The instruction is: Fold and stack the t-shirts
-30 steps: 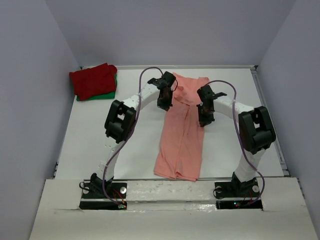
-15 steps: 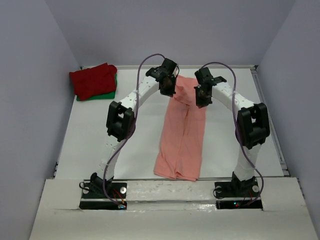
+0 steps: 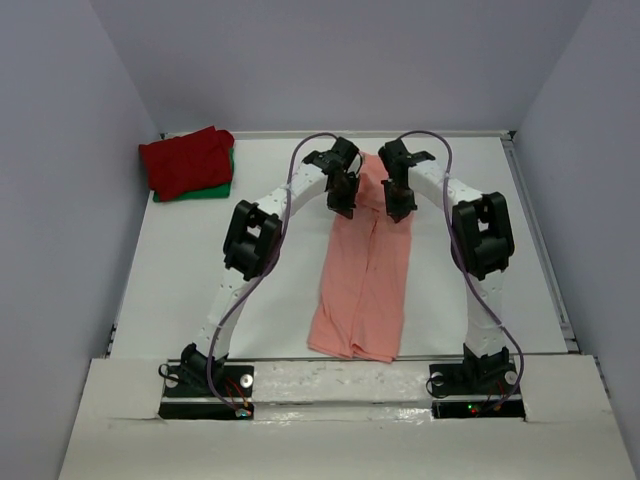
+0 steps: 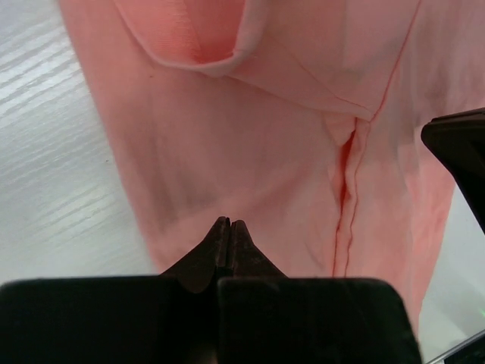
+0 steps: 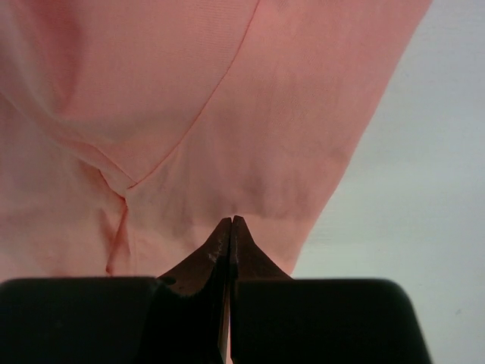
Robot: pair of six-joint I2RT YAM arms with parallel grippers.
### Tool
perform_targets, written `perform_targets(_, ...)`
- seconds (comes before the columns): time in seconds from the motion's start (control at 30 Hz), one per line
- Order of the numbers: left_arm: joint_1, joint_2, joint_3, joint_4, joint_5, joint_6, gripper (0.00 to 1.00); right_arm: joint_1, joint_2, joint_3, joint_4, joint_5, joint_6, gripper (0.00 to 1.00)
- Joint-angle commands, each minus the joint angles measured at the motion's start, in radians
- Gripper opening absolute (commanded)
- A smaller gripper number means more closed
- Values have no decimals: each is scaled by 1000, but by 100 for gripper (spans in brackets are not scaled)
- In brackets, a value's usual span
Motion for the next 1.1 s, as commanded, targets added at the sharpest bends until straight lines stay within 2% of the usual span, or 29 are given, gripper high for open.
perform_targets(0.0,-10,14,16,7,86,26,0,6,17,55,-27,13,-3,0)
perform_targets(0.3,-8,153,130,-68,94,-3,0,6,119,121,-70,-13,-25,0)
perform_targets(0.57,20,169,119,-38,91,-32,0,6,208,220,-73,-9,-36,0)
perform_targets(0.87,79,170,137,-3,126,-46,0,6,397,547,-150,3,-97,0)
perform_targets(1.07,119,190,166,45,171,-69,0,-12,477,682,-179,-16,-125,0)
